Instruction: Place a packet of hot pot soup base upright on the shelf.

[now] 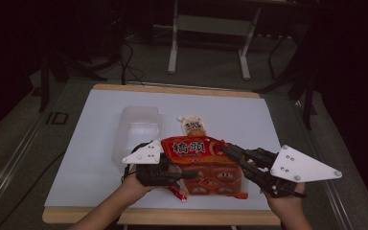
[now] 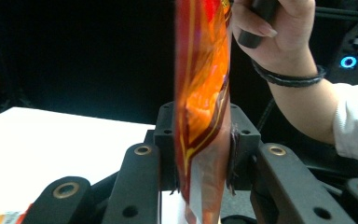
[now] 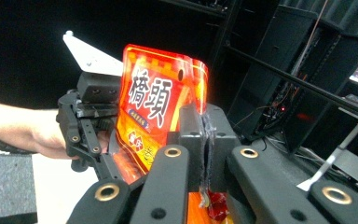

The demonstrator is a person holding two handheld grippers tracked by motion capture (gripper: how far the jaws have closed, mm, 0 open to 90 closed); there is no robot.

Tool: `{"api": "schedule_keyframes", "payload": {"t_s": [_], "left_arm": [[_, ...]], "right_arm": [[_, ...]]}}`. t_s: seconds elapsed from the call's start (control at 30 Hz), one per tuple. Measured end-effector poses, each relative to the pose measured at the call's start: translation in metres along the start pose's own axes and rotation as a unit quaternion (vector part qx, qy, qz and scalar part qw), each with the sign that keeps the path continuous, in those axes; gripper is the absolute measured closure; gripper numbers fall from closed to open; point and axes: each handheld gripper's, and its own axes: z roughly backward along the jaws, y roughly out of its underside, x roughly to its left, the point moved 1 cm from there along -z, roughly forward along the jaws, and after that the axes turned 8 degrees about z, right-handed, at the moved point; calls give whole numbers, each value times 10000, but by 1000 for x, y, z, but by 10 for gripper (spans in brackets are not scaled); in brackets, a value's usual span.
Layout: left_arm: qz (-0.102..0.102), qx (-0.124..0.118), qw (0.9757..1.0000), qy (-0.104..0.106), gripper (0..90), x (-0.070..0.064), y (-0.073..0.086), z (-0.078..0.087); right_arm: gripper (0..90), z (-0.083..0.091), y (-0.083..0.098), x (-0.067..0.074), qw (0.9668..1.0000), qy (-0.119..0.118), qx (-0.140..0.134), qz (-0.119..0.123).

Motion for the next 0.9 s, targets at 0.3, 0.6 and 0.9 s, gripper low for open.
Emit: {"api": "schedule_keyframes", "payload": {"t_s": [0.3,0.6,0.9], "left_arm": [[-126,4,9997,-214,718,-5,-12,4],[-47,-302,9986,-422,718,3,-20,13],[-161,-679,9930,-957,718,13,-37,33]], "right_arm": [[799,5,-2,-6,9998,160,-119,-53],[452,14,-4,-9,9978,553,-366,-98],[135,16,7,-19,9951,688,-396,-595]]}}
